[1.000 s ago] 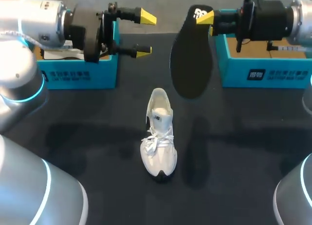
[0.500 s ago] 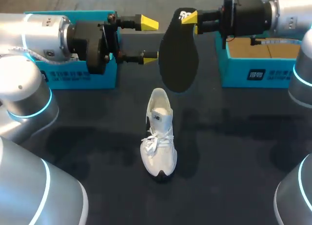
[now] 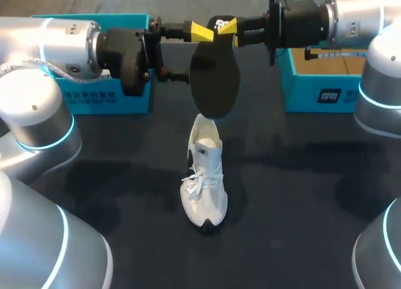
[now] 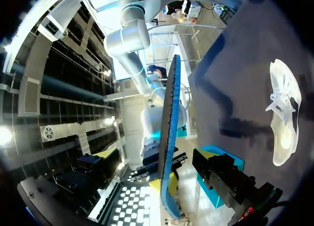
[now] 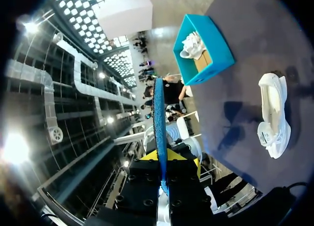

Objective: Take the shoe out of the shoebox, open the shoe tongue, remove and reinsert the insole, then place the shoe into the shoebox

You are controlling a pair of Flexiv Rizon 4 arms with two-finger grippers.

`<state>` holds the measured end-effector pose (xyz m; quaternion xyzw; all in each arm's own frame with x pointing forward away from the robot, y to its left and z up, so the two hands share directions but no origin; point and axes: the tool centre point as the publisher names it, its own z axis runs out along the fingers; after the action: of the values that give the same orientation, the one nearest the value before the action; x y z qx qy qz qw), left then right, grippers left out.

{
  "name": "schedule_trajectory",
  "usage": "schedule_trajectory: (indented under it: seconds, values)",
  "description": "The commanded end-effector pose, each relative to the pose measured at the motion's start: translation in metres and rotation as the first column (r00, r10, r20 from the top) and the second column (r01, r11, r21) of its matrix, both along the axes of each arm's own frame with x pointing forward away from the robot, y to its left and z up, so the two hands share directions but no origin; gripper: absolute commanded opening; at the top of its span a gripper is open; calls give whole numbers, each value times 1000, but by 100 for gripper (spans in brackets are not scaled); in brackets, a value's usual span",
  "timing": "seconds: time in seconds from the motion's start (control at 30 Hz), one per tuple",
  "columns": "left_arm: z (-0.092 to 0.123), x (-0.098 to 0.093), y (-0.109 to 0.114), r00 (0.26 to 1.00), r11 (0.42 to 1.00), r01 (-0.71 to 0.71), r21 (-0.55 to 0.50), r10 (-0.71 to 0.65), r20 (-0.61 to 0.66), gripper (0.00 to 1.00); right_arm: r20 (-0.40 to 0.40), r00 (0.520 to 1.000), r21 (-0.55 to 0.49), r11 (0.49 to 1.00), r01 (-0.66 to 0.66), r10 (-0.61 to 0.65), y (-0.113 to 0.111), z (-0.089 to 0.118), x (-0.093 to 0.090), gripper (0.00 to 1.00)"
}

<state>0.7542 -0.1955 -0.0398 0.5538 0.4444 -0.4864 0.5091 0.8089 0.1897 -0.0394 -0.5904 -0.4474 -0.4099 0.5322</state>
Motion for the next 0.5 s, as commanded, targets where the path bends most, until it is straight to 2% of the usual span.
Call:
schedule_trajectory:
  seconds: [0.03,0.17,0.2,0.23,0.27,0.3,0.37,0.4,0.5]
  values:
    - [-2,-2,3,1000,1000,-5,1,5,0,100,-4,1000,-6,1000,4,-4,-3,0,1,0]
    - [-6,-3,5,1000,1000,-11,1,11,-5,94,-8,1000,-8,1000,8,-8,-4,0,3,0]
    - [-7,-2,5,1000,1000,-12,0,12,-9,87,-8,1000,-8,1000,9,-9,-4,0,3,0]
    - [-7,-2,5,1000,1000,-11,-2,11,-10,85,-9,1000,-8,1000,10,-10,-4,0,3,0]
    - [-7,-2,5,1000,1000,-11,-3,11,-10,75,-11,1000,-7,1000,11,-11,-4,0,3,0]
    - [-7,-2,6,1000,1000,-10,-4,10,-9,56,-13,1000,-8,1000,11,-12,-4,1,3,0]
    - [-7,-2,6,1000,1000,-6,-5,6,-9,48,-16,1000,-8,1000,12,-12,-4,1,4,0]
    - [-8,-3,6,1000,1000,-4,-4,4,-9,37,-18,1000,-9,1000,12,-12,-4,1,4,0]
    - [-8,-3,5,1000,1000,2,-5,-2,-11,34,-23,1000,-8,1000,12,-12,-3,-1,3,0]
